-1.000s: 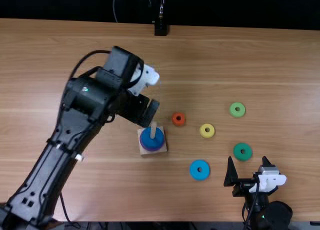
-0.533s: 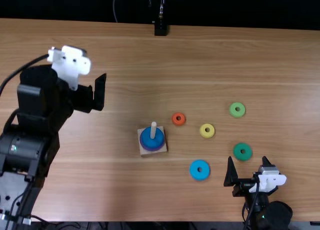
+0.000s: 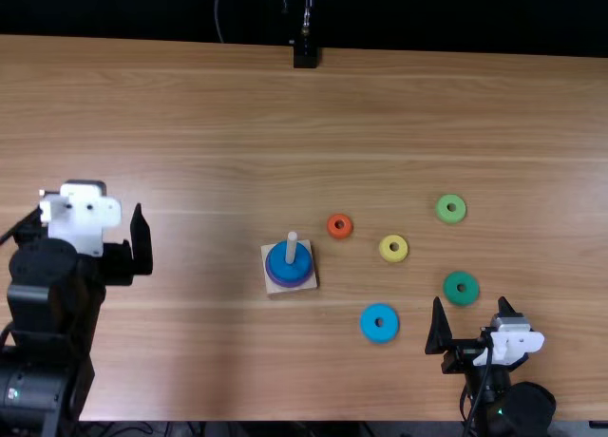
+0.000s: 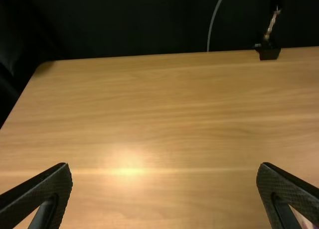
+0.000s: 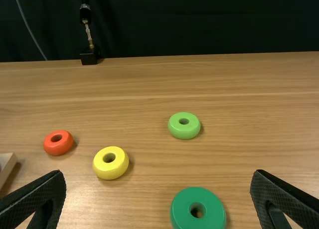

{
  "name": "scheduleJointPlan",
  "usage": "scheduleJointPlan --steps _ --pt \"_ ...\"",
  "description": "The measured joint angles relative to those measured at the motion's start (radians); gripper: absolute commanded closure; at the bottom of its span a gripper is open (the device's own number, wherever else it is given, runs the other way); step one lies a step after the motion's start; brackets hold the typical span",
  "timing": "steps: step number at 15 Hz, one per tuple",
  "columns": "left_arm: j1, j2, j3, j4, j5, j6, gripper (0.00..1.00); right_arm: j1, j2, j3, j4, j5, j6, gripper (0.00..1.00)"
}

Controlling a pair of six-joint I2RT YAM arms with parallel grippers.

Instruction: Build the Hanoi tower: stack the rings onto the peg from bottom to top in this color order: purple, dark blue, light blue, dark green, light green, yellow, orange.

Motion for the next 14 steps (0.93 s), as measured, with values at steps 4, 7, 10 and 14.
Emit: scheduleJointPlan --steps 4,7,10,14 --pt "0.000 -0.222 -0.225 0.011 -0.007 0.000 0.00 0.000 0.000 0.000 0.000 0.000 0.001 0.00" --pt "0.015 -0.425 -0.446 0.056 -0.007 0.000 0.00 0.000 0.000 0.000 0.000 0.000 -0.001 0.00" --pt "0.021 -0.605 -0.608 0.114 -0.006 0.000 0.00 0.000 0.000 0.000 0.000 0.000 0.000 0.00" --pt "0.027 -0.757 -0.777 0.182 -0.006 0.000 0.00 0.000 0.000 0.000 0.000 0.000 0.000 0.00"
